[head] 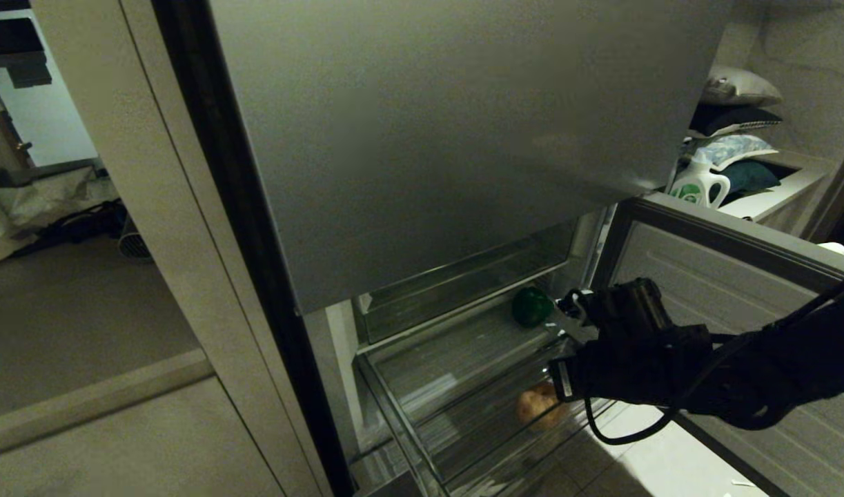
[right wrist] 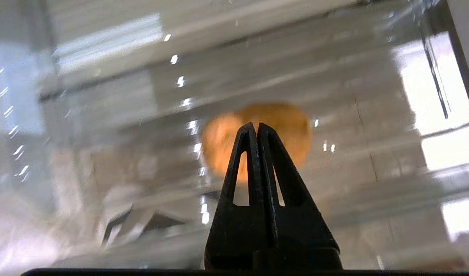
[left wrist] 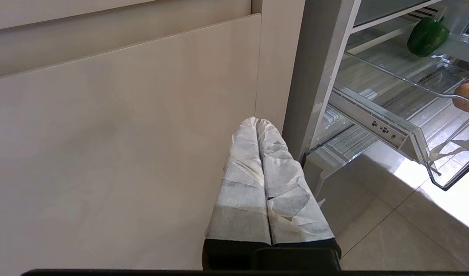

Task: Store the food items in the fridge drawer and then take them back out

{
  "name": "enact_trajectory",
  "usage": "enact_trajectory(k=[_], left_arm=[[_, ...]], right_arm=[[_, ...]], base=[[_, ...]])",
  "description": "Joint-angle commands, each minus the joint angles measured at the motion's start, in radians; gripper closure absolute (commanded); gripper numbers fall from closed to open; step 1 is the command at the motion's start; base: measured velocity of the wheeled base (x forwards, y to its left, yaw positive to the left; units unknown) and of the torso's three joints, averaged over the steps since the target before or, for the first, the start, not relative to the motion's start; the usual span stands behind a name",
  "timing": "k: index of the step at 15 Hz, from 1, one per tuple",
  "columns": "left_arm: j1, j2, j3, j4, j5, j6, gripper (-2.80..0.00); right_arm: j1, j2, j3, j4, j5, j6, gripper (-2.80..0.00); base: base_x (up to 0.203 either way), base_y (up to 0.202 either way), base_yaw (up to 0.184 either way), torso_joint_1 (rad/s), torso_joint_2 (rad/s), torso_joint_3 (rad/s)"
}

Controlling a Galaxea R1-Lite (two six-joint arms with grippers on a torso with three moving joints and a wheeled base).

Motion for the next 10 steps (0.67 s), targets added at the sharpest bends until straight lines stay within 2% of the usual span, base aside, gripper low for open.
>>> enact_trajectory(k=[1,4,10], left_arm=[[0.000,0.001,0.000,0.000,0.000,0.001,0.00],[-0.001,0.001,0.000,0.000,0.000,0.000,0.00],[-0.001,0.001,0.000,0.000,0.000,0.001,0.00]], right_arm=[[0.000,-0.076,-0.033,0.107,0.023,-0.001,0.00],[0.000,-0.094,-0.071,0.259,0.029,-0.008,0.00],[-0.005,-0.049,-0.103,0.267,0.045,-0.009,0.00]], base=[[0.000,0.000,0.000,0.000,0.00,0.000],[0.000,0.000,0.000,0.000,0.00,0.000],[0.000,0.000,0.000,0.000,0.00,0.000]])
